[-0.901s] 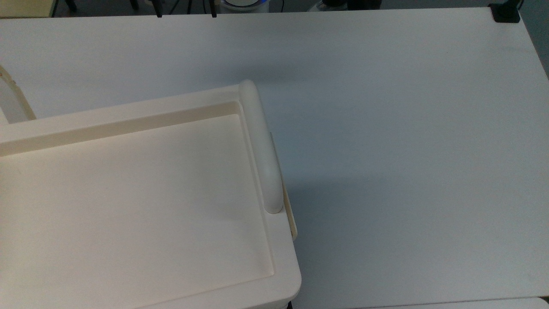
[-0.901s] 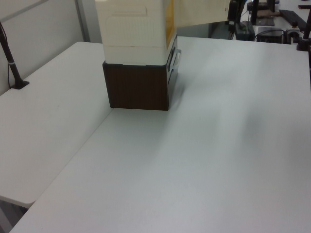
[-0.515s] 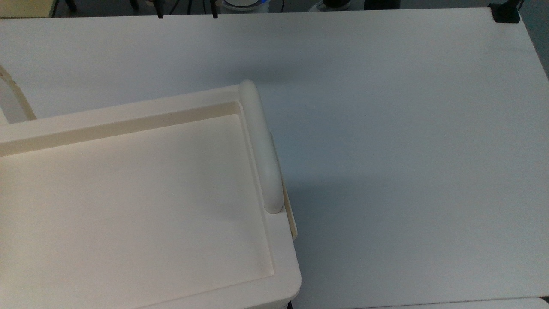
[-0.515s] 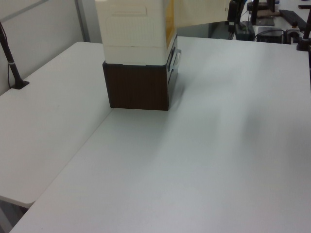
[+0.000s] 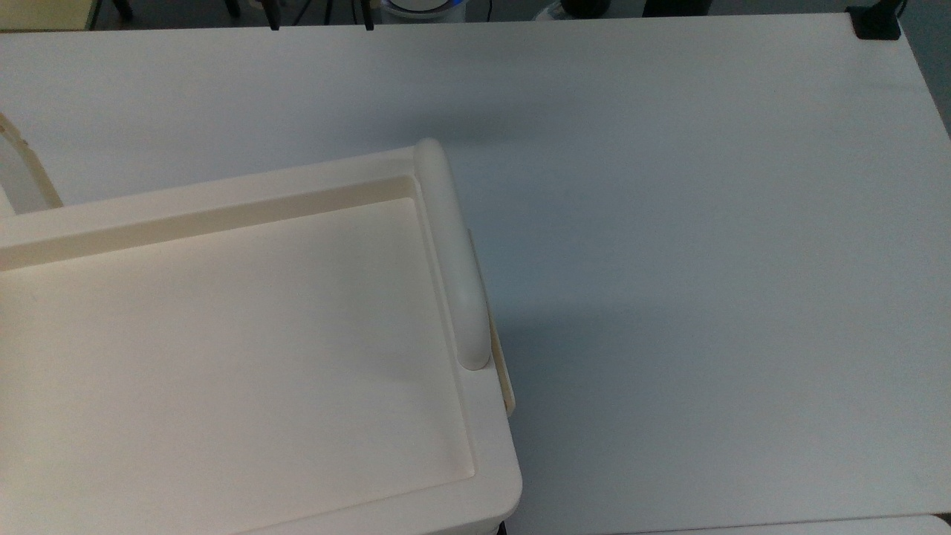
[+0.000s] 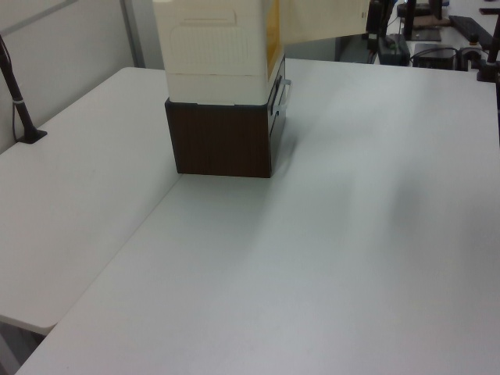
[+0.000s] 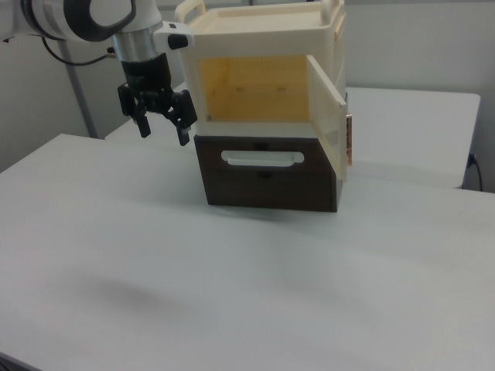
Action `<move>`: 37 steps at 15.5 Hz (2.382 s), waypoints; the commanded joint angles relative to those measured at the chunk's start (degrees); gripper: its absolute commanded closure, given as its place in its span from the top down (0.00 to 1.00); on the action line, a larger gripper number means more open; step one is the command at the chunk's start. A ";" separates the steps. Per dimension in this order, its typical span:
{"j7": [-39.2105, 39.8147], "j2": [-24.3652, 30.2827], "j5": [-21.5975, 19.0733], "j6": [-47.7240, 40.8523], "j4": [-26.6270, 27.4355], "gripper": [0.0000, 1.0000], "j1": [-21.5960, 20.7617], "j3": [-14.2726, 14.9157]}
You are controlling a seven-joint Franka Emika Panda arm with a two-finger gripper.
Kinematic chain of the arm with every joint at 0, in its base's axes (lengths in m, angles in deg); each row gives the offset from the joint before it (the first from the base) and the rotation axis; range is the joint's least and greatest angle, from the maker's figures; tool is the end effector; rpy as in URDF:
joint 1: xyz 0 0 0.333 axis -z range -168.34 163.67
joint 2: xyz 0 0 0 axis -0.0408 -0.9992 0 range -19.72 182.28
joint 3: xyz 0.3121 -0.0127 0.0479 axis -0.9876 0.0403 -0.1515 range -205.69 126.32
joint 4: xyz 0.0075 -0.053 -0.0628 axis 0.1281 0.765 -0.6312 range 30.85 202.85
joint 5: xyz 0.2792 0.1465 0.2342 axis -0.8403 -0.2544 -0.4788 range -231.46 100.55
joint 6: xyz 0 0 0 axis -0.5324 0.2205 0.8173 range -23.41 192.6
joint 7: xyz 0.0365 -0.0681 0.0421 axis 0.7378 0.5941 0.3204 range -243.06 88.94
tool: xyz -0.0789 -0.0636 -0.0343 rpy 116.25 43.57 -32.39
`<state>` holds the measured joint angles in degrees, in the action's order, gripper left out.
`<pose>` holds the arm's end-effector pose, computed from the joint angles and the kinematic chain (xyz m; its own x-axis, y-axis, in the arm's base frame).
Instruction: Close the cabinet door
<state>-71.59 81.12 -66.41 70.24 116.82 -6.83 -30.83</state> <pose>0.5588 -0.0406 0.6274 0.9988 0.0187 0.0452 0.0193 -0.9997 -0.0121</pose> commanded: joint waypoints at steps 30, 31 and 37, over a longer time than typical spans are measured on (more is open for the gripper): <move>-34.74 -11.96 1.75 53.25 -4.81 0.00 13.81 6.70; -34.65 -12.05 1.92 53.25 -4.72 0.00 13.81 6.70; -34.74 -11.61 1.93 52.46 -3.93 0.00 13.11 6.00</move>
<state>-104.86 69.35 -65.55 122.35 112.77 7.11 -24.55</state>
